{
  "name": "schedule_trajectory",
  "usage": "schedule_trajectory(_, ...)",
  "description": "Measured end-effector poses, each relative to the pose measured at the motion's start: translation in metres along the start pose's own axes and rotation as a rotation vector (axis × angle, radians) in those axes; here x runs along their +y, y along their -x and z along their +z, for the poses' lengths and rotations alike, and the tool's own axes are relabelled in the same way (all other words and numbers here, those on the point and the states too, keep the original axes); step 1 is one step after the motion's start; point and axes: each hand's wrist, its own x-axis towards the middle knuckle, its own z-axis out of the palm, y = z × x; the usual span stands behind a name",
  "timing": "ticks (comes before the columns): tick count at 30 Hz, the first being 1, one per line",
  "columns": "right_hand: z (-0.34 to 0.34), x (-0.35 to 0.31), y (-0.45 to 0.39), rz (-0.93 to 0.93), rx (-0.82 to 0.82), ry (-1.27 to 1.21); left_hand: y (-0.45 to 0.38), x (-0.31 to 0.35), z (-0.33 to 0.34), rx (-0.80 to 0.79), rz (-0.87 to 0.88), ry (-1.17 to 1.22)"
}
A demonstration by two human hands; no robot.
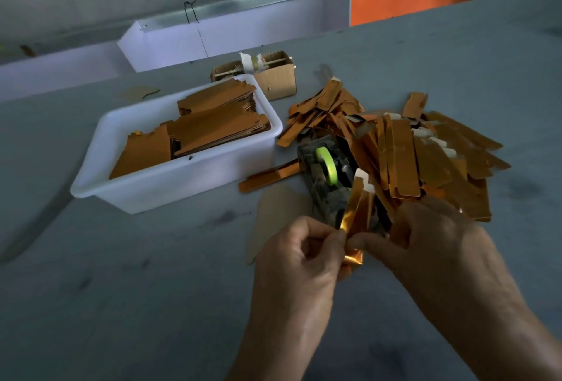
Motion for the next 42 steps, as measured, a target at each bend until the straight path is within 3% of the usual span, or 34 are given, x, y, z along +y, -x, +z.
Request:
schedule_trajectory(2, 0.003, 0.004, 0.0, -0.002, 0.015, -0.062, 0.001, 0.004, -0.003, 0.018, 0.024, -0.025)
schedule_trajectory(7, 0.018, 0.009, 0.002, 0.188, -0.203, -0.825, 0.001, 0.012, -0.005, 0.049, 0.127, -0.14)
schedule_trajectory(11, 0.024, 0.011, 0.002, 0.191, -0.235, -1.036, 0.003, 0.012, -0.011, -0.044, 0.016, -0.038)
schedule_trajectory(18, 0.02, 0.014, 0.0, 0.023, -0.264, -1.0, -0.012, 0.008, -0.03, -0.305, -0.439, 0.554)
schedule_trajectory(22, 0.012, 0.015, 0.0, -0.096, -0.347, -0.969, -0.016, 0.001, -0.038, -0.54, -0.565, 0.68)
schedule_trajectory(28, 0.008, 0.015, 0.002, -0.188, -0.401, -0.948, -0.014, -0.01, -0.038, -0.657, -0.611, 0.808)
schedule_trajectory(33, 0.008, 0.009, 0.004, -0.169, -0.365, -0.895, -0.01, -0.008, -0.036, -0.554, -0.521, 0.649)
schedule_trajectory(37, 0.008, 0.012, 0.004, -0.15, -0.4, -0.83, -0.008, -0.006, -0.035, -0.461, -0.409, 0.269)
schedule_trajectory(39, 0.003, 0.015, -0.002, -0.126, -0.359, -0.809, -0.012, -0.013, -0.031, -0.288, -0.302, -0.029)
schedule_trajectory(42, -0.013, 0.029, -0.026, -0.062, -0.083, -0.632, -0.027, -0.027, -0.033, 0.148, -0.094, -0.508)
